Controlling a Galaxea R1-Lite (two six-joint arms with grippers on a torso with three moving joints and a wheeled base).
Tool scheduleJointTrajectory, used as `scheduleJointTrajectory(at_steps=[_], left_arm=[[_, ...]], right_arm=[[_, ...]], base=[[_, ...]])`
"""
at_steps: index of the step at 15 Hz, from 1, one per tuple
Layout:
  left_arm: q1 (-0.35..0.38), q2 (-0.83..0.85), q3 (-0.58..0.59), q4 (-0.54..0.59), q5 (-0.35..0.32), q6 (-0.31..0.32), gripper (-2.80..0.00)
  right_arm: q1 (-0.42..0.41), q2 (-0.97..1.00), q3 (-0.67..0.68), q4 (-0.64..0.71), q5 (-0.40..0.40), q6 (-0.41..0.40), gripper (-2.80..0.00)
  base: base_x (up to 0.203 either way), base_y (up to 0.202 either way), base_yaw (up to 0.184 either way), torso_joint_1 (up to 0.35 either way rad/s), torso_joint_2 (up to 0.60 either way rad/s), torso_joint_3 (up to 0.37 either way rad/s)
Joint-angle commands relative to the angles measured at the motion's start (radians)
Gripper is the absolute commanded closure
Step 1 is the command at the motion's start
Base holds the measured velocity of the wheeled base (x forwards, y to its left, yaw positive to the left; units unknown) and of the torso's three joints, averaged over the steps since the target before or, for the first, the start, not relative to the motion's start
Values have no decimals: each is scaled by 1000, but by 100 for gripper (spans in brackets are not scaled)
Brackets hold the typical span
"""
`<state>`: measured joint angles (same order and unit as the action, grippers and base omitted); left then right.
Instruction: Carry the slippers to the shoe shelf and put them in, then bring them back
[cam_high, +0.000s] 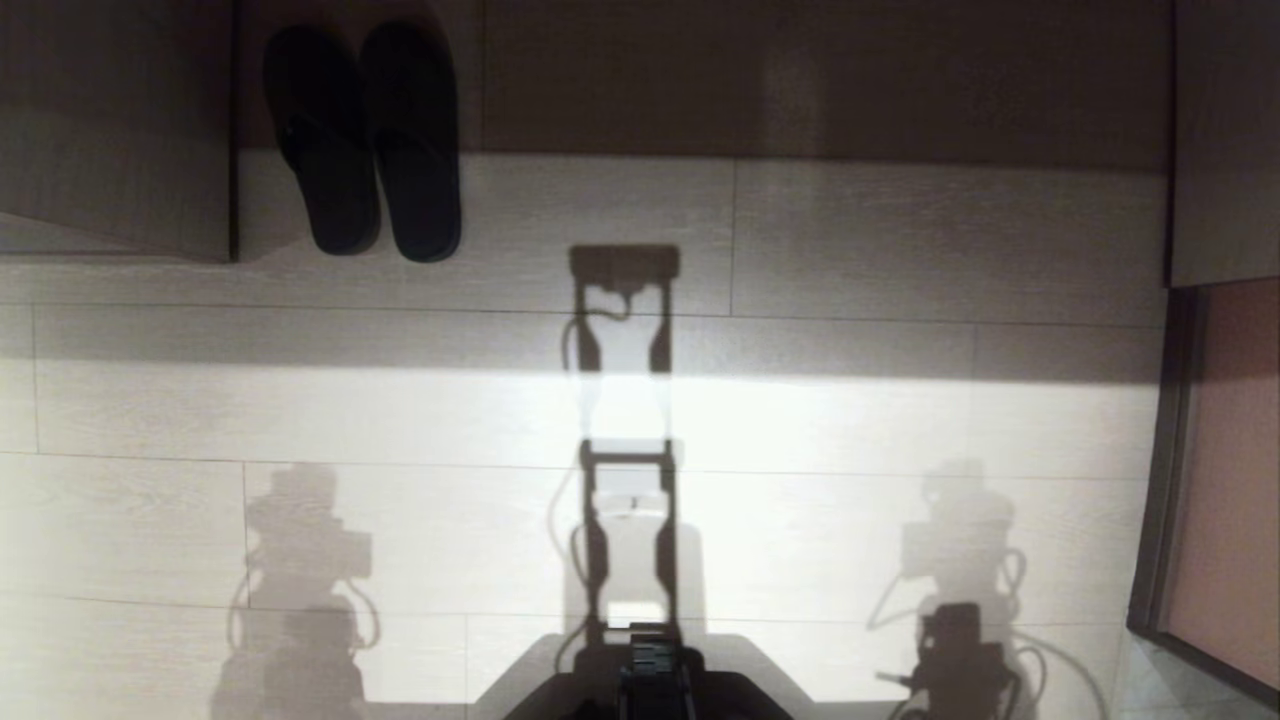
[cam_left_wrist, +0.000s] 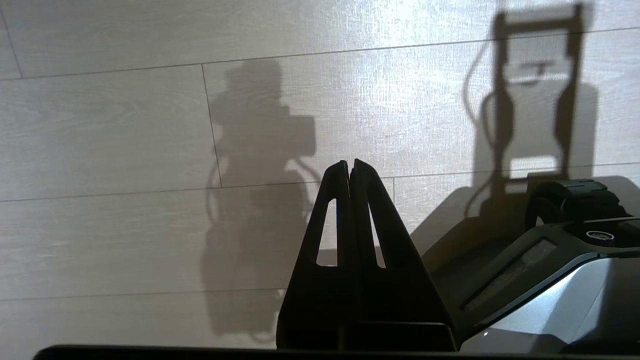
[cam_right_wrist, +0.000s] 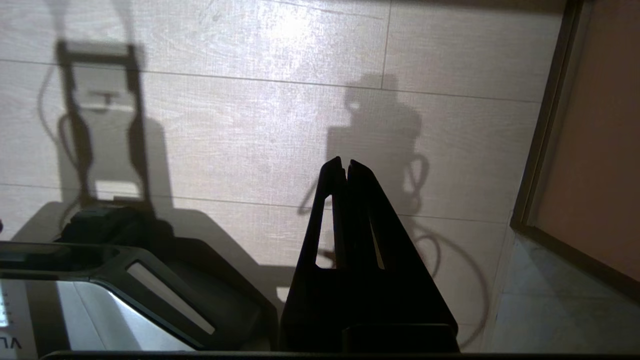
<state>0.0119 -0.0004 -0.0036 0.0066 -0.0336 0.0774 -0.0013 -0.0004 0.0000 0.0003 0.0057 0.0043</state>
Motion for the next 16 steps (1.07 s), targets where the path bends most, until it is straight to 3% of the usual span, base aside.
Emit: scheduleJointTrajectory(at_steps=[1,16], left_arm=[[0,3,1,0,0,1,0],[0,3,1,0,0,1,0]], right_arm=[[0,-1,0,0,0,0,0],[0,-1,0,0,0,0,0]], base=[[0,0,0,3,0,215],[0,0,0,2,2,204]])
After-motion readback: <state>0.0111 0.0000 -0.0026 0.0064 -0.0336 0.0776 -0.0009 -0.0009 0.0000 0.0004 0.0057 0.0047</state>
